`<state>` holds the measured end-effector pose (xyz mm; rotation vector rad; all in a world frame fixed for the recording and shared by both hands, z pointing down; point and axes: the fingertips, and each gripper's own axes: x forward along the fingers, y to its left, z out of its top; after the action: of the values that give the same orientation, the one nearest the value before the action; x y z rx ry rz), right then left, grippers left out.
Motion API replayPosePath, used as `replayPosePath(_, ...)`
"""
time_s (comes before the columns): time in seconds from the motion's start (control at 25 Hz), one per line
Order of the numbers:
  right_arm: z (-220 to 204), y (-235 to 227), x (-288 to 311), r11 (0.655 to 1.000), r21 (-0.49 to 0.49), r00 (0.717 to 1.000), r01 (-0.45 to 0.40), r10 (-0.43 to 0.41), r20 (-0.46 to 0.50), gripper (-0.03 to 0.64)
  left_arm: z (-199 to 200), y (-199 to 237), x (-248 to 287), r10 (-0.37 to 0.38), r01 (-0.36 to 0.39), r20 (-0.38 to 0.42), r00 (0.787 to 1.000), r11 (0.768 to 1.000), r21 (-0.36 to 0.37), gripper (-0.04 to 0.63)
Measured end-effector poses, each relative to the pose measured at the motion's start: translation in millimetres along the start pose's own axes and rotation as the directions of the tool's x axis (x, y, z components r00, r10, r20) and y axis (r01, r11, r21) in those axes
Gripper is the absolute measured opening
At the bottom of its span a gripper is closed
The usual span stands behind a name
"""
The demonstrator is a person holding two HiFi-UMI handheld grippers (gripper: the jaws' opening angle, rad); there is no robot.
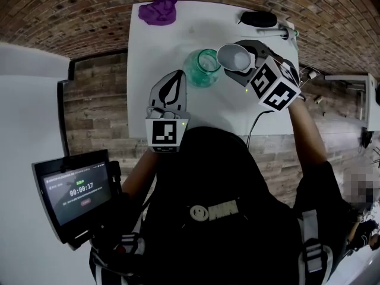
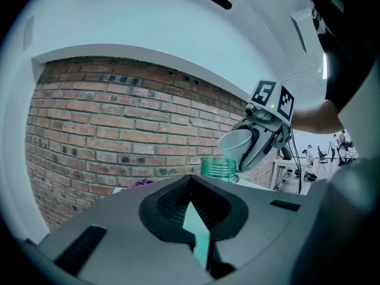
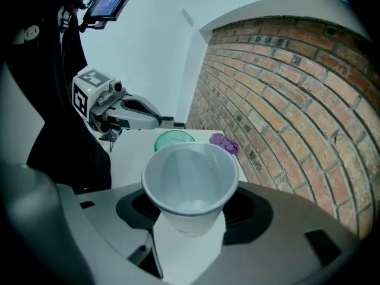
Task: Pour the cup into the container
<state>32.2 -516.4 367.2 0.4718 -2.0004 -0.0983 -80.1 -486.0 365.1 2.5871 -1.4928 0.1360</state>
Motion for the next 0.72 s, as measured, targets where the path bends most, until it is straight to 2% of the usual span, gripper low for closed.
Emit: replayPosePath(0.72,-2.1,-5.8,-2.3,0.995,-0.085,0.996,0.056,-0.062,-0.061,0.284,-0.1,-3.8,2.0,-0.005,0.005,-0.004,1.000,1.000,-0.005,-0.002)
